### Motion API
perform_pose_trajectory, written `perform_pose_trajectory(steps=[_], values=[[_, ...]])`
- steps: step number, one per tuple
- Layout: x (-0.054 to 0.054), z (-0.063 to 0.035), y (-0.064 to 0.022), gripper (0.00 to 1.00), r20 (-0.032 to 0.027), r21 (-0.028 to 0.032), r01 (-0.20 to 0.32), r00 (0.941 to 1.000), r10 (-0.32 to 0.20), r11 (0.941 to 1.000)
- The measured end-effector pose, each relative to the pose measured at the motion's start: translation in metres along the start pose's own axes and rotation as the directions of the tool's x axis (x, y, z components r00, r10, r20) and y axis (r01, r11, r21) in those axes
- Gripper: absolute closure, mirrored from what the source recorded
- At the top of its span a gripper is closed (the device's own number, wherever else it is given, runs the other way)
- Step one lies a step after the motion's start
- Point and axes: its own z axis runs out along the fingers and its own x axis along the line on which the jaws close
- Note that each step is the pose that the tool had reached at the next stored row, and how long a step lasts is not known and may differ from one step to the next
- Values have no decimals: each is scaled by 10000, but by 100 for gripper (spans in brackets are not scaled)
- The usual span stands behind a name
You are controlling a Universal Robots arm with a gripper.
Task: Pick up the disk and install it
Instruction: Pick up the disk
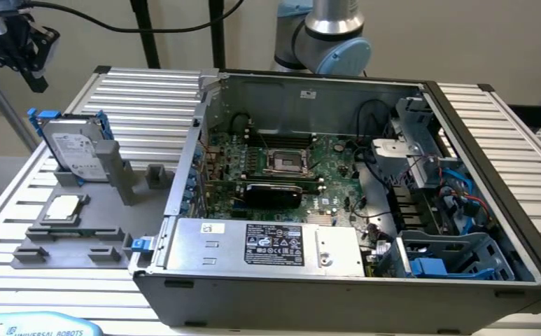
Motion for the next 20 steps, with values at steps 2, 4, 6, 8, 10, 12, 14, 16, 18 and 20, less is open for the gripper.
perform_pose_trajectory(steps=[2,4,6,8,10,12,14,16,18,20], values=[[0,1,0,89,-14,-5,326,9995,-326,9995],[0,2,0,89,-31,-9,684,9977,-684,9977],[0,5,0,89,-49,-13,1047,9945,-1047,9945],[0,8,0,89,-67,-19,1404,9901,-1404,9901],[0,11,0,89,-82,-25,1759,9844,-1760,9844],[0,15,-1,89,-101,-32,2127,9771,-2127,9771],[0,20,-1,89,-117,-39,2482,9686,-2482,9687],[0,25,-1,89,-132,-48,2828,9591,-2828,9592],[0,30,-1,89,-148,-56,3171,9483,-3171,9484],[0,34,-1,89,-163,-65,3508,9363,-3509,9364]])
